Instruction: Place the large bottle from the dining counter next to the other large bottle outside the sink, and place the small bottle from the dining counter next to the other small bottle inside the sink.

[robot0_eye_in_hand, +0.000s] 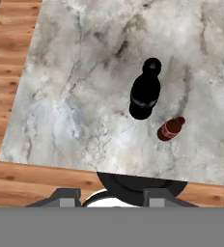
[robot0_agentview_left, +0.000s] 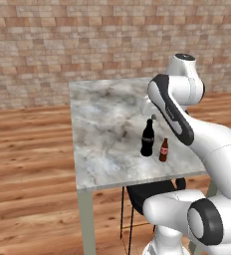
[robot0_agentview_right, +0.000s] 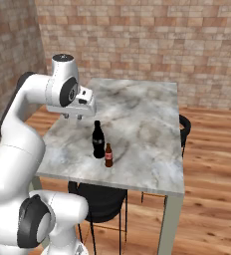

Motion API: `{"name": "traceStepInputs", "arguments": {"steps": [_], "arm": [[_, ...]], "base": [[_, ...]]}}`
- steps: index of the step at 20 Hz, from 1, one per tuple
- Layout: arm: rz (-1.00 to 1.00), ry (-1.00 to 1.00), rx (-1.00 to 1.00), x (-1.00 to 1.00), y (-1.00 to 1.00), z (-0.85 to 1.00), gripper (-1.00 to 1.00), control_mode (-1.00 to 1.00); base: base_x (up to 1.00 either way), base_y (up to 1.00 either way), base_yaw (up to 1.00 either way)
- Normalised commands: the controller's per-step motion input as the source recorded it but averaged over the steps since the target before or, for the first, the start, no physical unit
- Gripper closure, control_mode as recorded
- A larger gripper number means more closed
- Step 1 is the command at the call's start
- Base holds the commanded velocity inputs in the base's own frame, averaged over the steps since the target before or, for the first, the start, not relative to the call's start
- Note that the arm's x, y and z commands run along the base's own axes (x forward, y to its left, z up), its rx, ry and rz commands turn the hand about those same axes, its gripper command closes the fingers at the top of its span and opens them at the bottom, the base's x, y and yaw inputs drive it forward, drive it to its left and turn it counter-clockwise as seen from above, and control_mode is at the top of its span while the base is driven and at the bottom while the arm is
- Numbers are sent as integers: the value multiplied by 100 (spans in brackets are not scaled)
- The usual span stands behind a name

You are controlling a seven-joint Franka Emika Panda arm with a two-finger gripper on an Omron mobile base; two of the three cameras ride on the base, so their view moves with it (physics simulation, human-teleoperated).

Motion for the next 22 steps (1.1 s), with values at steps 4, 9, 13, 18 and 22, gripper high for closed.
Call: {"name": "traceStepInputs", "arguments": {"steps": [4,9,13,18,22], "arm": [[0,1,0,0,0,0,-100,-100],[0,1,0,0,0,-10,-100,-100],[0,0,0,1,0,-26,-100,-100],[0,3,-9,18,0,-13,-100,-100],[-2,13,-17,7,0,1,-100,-100]], "base": [[0,0,0],[0,0,0],[0,0,0],[0,0,0],[0,0,0]]}}
